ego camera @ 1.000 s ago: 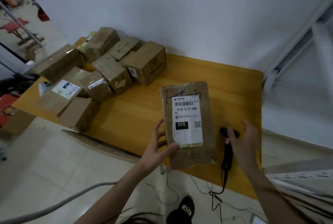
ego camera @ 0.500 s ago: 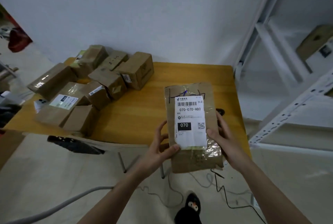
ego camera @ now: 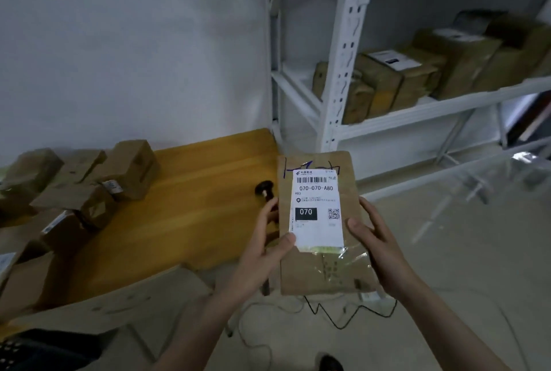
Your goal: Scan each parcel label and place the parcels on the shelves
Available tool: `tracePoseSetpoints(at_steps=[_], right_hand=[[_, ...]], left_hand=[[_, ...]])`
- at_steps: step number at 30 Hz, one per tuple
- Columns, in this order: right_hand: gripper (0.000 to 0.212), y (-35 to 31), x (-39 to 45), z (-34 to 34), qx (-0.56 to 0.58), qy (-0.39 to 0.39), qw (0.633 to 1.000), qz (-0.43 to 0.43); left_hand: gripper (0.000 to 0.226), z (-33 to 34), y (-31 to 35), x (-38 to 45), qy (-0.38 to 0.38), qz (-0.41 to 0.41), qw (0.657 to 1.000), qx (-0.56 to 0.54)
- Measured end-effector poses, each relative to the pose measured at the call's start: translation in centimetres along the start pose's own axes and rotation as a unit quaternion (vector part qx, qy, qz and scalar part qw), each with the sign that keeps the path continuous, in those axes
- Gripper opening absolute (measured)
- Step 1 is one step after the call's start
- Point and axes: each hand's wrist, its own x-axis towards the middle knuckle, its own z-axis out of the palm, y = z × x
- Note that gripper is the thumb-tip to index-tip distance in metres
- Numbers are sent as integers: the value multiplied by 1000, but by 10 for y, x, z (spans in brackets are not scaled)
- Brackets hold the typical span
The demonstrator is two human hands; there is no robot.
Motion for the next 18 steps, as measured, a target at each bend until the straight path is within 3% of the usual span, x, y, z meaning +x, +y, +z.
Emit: tracePoseSetpoints(at_steps=[8,13,18], right_hand=[[48,-48,-17,-83,-1,60,998,-36],[75,-98,-19,-158,-21,58,997,-45],[83,-171,-1,-246,-33,53,996,-70]], left_hand=[[58,79,51,49,-59,22,998,4],[50,151,98,99,-86,28,996,-18],[46,225,167,151,-100,33,994,-41]])
